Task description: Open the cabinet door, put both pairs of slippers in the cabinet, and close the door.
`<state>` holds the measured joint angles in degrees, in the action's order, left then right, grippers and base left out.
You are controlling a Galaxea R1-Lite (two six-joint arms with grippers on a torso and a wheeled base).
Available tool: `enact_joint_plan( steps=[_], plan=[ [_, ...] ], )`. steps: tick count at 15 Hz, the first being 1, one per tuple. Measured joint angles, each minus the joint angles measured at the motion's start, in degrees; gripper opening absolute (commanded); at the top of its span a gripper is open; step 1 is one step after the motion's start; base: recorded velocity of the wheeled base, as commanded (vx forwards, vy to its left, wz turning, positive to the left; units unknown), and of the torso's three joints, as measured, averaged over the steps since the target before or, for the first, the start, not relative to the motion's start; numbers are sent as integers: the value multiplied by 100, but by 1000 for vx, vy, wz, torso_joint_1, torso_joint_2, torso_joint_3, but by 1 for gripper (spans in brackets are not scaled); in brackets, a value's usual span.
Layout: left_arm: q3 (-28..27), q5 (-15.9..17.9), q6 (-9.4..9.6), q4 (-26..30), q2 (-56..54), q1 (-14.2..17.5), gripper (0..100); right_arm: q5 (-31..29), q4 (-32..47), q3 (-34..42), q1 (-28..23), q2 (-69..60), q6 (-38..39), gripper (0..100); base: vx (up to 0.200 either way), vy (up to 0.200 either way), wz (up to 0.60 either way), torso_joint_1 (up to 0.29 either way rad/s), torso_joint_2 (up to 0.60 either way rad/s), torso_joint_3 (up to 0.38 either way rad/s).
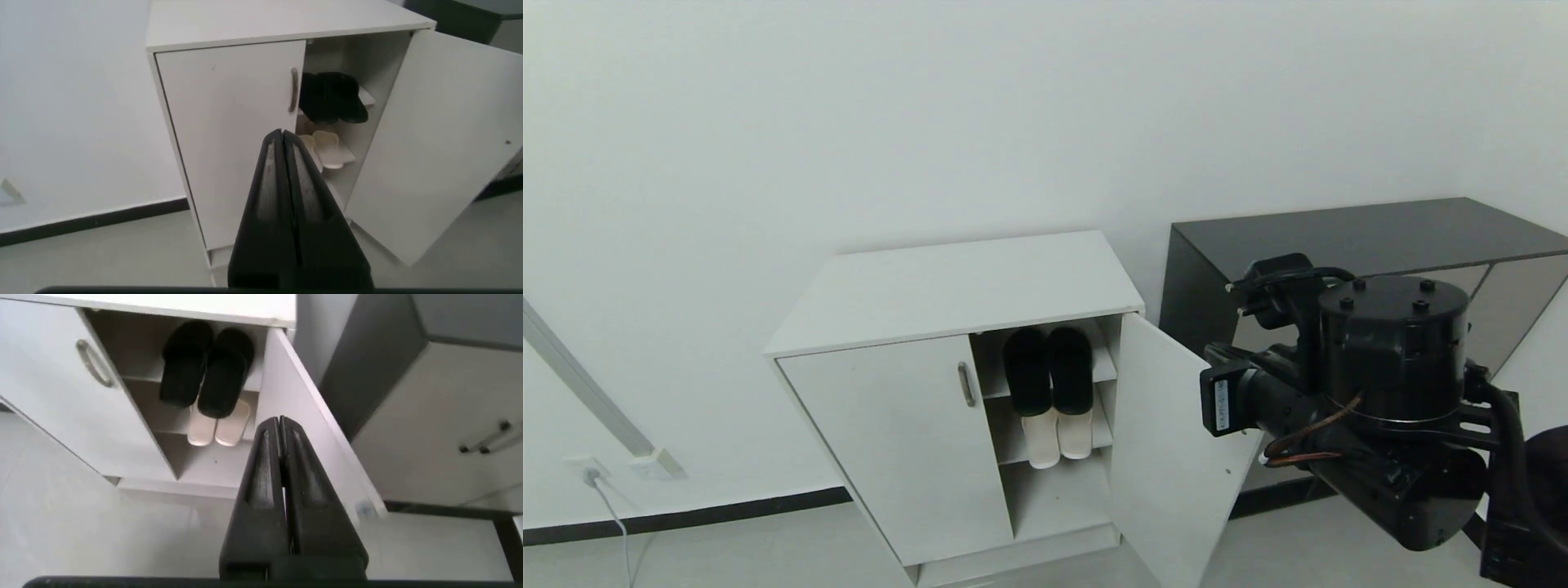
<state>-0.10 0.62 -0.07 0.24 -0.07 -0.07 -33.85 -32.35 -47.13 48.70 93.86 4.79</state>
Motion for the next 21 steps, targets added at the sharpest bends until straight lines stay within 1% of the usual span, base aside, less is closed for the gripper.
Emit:
enact_joint_plan(
  steps=[4, 6, 9, 11, 15, 18, 21],
  plan=[
    [0, 0, -2, 0, 0, 0, 0, -16, 1, 33, -61, -33, -143, 0, 0, 0, 0, 0, 0, 0],
    [0, -2, -2, 0, 0, -4, 0, -2, 15, -6, -195, -28, -140, 0, 0, 0, 0, 0, 0, 0],
    [0, -2, 0, 2, 0, 0, 0, 126, 55, -306, -588, 68, -105, 0, 0, 0, 0, 0, 0, 0],
    [0, -2, -2, 2, 0, 0, 0, 238, 206, -656, -920, 258, -89, 0, 0, 0, 0, 0, 0, 0],
    [0, -7, -15, 2, 0, -2, 0, 972, 404, -1403, -1574, 953, 246, 0, 0, 0, 0, 0, 0, 0],
    [0, -9, -24, 2, 0, -2, 0, 1226, 414, -1799, -1982, 1454, 358, 0, 0, 0, 0, 0, 0, 0],
    [0, -11, -17, 2, 0, -2, 0, 1402, 417, -2024, -2277, 1898, 460, 0, 0, 0, 0, 0, 0, 0]
  ],
)
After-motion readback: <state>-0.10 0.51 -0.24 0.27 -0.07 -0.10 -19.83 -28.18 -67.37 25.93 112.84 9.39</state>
